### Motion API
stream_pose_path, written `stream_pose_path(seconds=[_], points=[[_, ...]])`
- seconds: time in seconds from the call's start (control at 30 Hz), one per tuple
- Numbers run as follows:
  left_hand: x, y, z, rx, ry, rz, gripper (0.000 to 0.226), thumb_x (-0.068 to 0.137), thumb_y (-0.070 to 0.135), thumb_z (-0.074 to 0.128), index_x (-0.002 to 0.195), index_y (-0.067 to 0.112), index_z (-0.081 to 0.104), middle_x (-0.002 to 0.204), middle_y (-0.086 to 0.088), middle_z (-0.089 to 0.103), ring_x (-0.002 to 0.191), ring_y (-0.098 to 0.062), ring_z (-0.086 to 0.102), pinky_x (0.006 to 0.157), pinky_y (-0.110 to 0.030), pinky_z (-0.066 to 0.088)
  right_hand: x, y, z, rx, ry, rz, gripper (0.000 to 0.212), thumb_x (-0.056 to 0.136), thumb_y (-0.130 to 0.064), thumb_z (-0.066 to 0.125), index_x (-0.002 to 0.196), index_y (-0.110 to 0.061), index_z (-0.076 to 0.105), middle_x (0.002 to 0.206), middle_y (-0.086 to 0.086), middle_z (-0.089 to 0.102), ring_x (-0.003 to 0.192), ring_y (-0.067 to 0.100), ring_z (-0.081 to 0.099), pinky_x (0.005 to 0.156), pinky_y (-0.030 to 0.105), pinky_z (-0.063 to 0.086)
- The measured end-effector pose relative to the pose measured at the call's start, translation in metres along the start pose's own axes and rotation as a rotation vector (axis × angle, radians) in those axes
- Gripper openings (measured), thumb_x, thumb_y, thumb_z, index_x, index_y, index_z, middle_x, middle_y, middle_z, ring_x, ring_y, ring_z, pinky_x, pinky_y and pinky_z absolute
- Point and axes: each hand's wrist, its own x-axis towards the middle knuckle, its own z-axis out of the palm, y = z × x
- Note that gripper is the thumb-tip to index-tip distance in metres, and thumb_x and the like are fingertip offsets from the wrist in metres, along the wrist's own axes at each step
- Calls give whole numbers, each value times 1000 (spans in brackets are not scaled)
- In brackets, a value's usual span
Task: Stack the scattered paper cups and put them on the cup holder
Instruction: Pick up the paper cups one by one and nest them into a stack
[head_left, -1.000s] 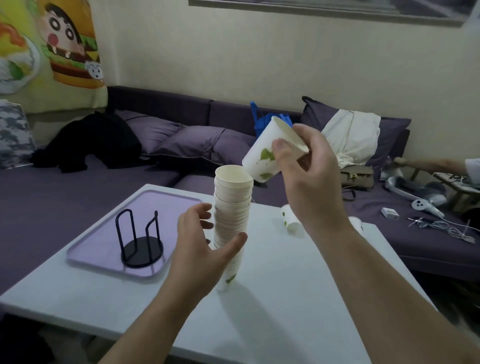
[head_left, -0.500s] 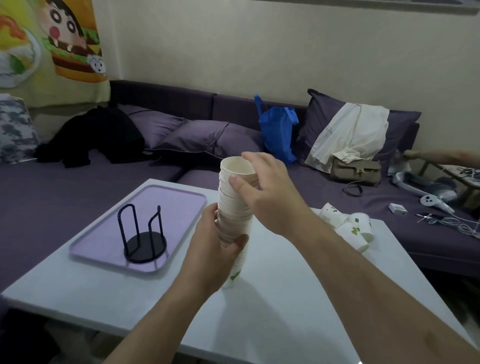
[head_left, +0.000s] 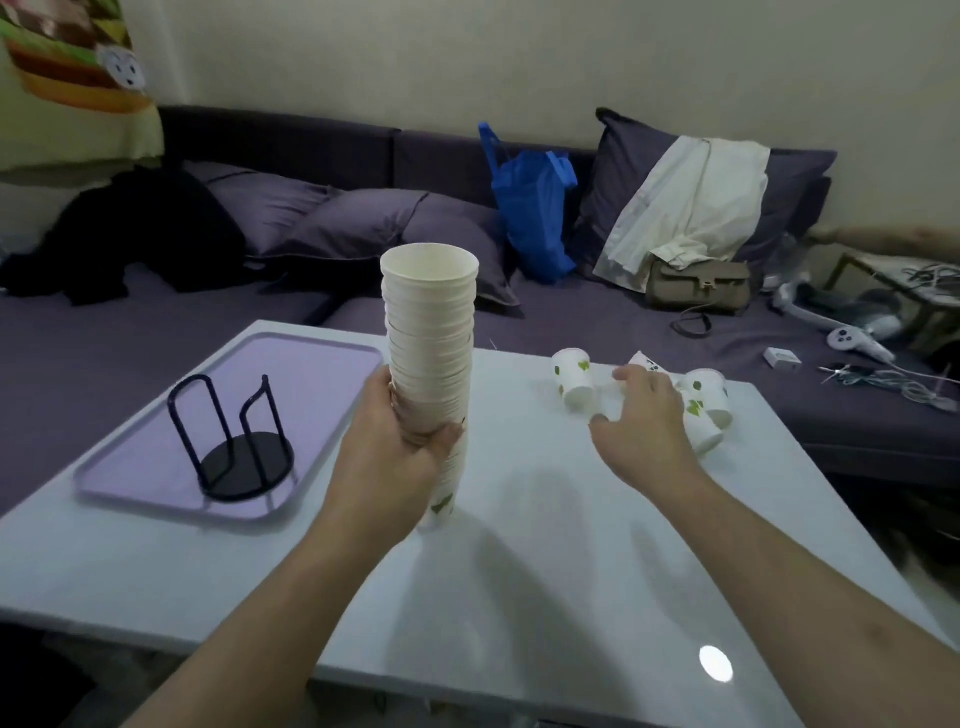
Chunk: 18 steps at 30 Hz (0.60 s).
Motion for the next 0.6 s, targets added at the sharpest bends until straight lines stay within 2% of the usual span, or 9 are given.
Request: stream_pose_path(seconds=[0.1, 0.2, 0.33, 0.37, 0.47, 0.6], points=[[3, -3, 4, -26, 0, -2, 61, 93, 22, 80, 142, 33, 44, 118, 28, 62, 108, 7, 62, 89, -30, 51, 18, 44, 1, -249, 81, 81, 70, 82, -13, 69, 148, -8, 45, 148, 19, 41, 134, 42, 37, 113, 46, 32], [6, -6, 8, -41, 7, 3, 66, 93, 22, 80, 146, 32, 43, 117, 30, 64, 108, 8, 64, 96, -37, 54, 37, 70, -4, -385, 100, 122, 79, 77, -20, 71, 149, -9, 40, 150, 17, 42, 132, 42, 39, 113, 47, 35], [8, -10, 10, -55, 11, -4, 61, 93, 22, 79, 135, 44, 41, 109, 41, 65, 101, 18, 63, 97, -35, 54, 52, 88, -5, -405, 40, 176, 86, 77, -27, 71, 154, -15, 33, 146, 16, 46, 130, 40, 41, 112, 47, 36], [8, -11, 10, -63, 9, -9, 61, 94, 22, 79, 135, 46, 41, 110, 42, 64, 102, 16, 64, 97, -36, 55, 54, 90, -3, -413, 39, 186, 88, 77, -30, 72, 155, -18, 32, 142, 19, 46, 127, 41, 42, 109, 47, 37], [8, -12, 11, -88, 7, -8, 61, 94, 23, 79, 138, 44, 42, 117, 32, 65, 111, 6, 65, 100, -39, 55, 56, 93, 1, -432, 35, 204, 93, 78, -38, 74, 158, -26, 28, 138, 20, 38, 122, 40, 40, 105, 46, 39], [7, -13, 11, -101, 5, 2, 60, 94, 22, 78, 134, 47, 41, 114, 38, 65, 109, 10, 65, 100, -38, 55, 62, 97, 1, -402, 0, 228, 94, 80, -40, 73, 160, -26, 25, 147, 19, 37, 128, 41, 38, 107, 46, 39]])
